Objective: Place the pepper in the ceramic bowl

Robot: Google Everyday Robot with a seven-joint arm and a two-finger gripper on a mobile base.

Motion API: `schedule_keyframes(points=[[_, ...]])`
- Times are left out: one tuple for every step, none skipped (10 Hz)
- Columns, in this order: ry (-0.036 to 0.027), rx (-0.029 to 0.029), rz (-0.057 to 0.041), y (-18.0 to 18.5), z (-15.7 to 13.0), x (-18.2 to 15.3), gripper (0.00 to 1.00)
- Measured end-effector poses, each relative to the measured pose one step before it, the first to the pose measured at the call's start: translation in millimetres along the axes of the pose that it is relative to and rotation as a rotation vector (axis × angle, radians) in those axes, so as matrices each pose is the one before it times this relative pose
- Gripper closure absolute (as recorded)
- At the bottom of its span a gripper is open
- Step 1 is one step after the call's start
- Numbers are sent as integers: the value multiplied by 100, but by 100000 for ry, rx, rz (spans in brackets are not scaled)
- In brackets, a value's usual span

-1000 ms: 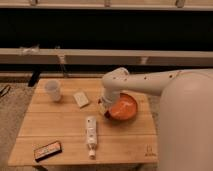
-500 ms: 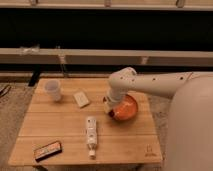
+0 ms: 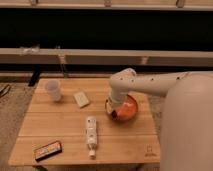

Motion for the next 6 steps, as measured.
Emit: schedule_keyframes(points=[[665, 977, 1672, -335, 173, 302, 54], [234, 897, 994, -150, 85, 156, 46], [-534, 971, 1278, -12, -22, -6, 35], [-665, 1218, 824, 18, -98, -43, 25], [-413, 1384, 747, -41, -149, 54, 21], [-242, 1950, 605, -122, -193, 112, 20]])
